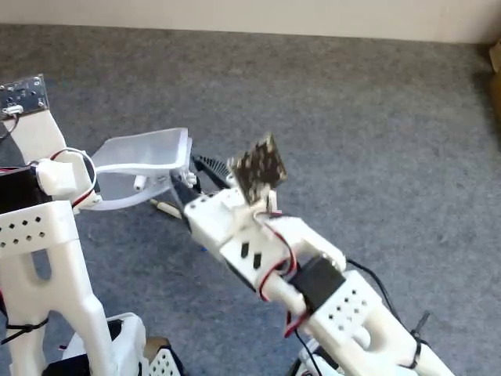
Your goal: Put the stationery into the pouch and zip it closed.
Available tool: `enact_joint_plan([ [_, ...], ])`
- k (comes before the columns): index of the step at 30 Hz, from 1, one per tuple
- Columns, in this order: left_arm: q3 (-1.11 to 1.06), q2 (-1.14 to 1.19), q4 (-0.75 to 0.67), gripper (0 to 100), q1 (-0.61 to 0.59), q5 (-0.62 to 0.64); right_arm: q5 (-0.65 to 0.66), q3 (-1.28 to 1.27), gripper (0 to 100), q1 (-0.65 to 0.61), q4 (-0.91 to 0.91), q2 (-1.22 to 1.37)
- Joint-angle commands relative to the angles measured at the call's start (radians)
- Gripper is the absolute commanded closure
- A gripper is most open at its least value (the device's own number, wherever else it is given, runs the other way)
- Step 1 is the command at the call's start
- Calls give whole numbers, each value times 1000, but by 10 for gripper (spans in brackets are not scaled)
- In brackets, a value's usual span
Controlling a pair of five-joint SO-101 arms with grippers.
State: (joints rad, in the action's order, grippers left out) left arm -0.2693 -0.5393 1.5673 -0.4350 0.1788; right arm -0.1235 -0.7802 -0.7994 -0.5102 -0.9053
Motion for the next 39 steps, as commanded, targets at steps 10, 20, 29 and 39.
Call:
enact_joint_plan([
  [10, 2, 7, -20, 994, -18, 11, -247, 205, 868, 166, -229, 84],
  [20, 2, 7, -20, 994, -18, 11, -422, 205, 868, 285, -236, 288],
  [29, 1, 7, -20, 994, -18, 11, -440, 203, 868, 288, -236, 392],
  [39, -1, 8, -20, 994, -18, 8, -443, 209, 868, 325, -236, 547],
])
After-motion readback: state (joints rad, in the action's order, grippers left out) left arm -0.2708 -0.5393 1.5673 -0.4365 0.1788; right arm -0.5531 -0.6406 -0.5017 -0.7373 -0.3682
